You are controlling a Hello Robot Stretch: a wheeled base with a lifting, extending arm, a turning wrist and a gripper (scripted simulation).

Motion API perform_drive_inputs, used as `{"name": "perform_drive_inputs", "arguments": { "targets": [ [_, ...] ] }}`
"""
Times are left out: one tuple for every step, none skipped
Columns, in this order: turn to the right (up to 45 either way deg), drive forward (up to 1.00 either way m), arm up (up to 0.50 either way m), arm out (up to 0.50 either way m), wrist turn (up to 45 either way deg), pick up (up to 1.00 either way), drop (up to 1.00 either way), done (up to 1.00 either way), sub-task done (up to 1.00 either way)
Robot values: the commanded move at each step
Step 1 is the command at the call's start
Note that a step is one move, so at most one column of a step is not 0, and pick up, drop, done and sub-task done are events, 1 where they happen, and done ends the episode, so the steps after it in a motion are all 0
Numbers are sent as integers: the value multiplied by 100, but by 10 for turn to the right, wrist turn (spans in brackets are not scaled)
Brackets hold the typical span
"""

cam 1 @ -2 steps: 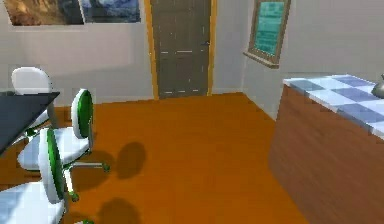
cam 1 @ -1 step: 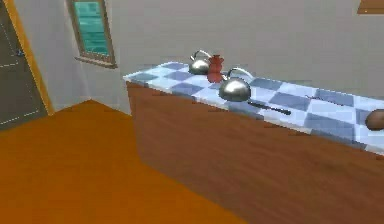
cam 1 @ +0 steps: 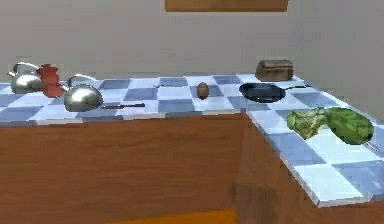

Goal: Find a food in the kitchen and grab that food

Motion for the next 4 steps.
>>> {"name": "perform_drive_inputs", "arguments": {
  "targets": [
    [0,70,0,0,0,0,0,0,0],
    [-450,0,0,0,0,0,0,0,0],
    [-300,0,0,0,0,0,0,0,0],
    [0,0,50,0,0,0,0,0,0]
  ]
}}
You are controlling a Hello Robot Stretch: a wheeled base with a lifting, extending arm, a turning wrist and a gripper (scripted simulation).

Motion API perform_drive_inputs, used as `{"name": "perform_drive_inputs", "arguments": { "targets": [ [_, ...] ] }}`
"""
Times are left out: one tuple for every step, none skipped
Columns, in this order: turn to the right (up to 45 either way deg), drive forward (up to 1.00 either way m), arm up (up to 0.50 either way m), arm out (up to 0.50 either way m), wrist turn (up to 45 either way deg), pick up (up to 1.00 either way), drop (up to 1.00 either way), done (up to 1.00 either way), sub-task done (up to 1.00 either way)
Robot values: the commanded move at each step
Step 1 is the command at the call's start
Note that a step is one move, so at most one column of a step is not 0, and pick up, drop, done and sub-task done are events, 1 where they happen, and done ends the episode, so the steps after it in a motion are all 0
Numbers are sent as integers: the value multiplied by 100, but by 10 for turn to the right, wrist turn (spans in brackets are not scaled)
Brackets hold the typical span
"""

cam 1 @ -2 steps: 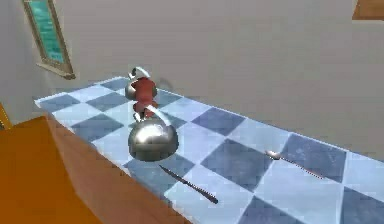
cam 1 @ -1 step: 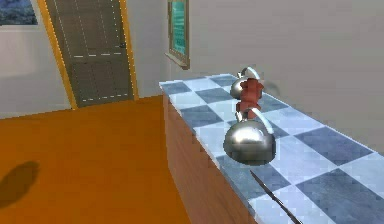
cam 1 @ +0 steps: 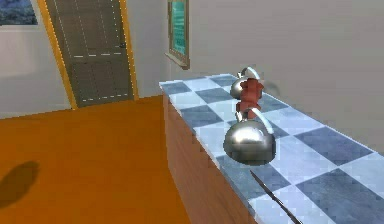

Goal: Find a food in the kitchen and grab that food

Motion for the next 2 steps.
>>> {"name": "perform_drive_inputs", "arguments": {
  "targets": [
    [0,0,38,0,0,0,0,0,0],
    [0,0,0,14,0,0,0,0,0]
  ]
}}
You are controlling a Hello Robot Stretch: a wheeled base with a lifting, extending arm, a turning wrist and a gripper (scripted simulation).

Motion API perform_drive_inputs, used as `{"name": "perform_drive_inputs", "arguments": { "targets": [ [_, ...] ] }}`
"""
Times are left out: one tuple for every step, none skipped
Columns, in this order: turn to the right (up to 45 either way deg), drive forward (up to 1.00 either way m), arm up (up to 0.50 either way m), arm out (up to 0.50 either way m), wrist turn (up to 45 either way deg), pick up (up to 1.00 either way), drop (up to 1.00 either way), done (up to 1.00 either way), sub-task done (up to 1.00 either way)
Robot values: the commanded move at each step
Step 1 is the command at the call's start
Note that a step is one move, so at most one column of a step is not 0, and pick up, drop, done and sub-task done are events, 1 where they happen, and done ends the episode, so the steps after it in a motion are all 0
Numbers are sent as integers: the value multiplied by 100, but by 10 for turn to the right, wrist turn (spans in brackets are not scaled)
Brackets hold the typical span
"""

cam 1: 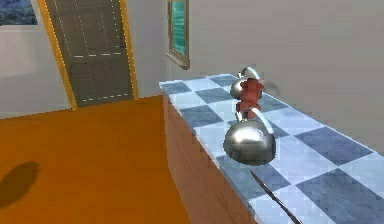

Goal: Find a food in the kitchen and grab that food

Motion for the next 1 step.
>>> {"name": "perform_drive_inputs", "arguments": {
  "targets": [
    [0,0,0,0,450,0,0,0,0]
  ]
}}
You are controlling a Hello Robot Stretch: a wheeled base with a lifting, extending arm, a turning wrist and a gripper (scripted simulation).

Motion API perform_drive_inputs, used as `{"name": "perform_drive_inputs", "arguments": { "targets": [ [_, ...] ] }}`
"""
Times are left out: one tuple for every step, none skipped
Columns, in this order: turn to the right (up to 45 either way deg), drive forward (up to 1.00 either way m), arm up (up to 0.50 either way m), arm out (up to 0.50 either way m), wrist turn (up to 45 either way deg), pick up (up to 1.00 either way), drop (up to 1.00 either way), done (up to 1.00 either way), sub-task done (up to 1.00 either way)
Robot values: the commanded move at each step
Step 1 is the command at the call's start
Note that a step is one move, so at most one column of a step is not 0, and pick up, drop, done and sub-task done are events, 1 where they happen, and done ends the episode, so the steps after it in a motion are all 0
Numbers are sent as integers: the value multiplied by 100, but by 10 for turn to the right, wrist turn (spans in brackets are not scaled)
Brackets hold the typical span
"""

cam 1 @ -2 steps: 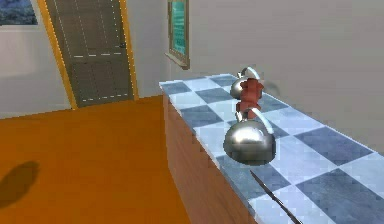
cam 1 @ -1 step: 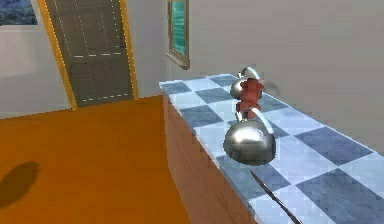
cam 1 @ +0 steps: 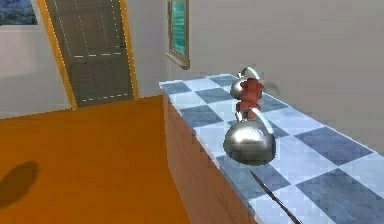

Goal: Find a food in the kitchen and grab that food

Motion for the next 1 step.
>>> {"name": "perform_drive_inputs", "arguments": {
  "targets": [
    [0,0,0,0,450,0,0,0,0]
  ]
}}
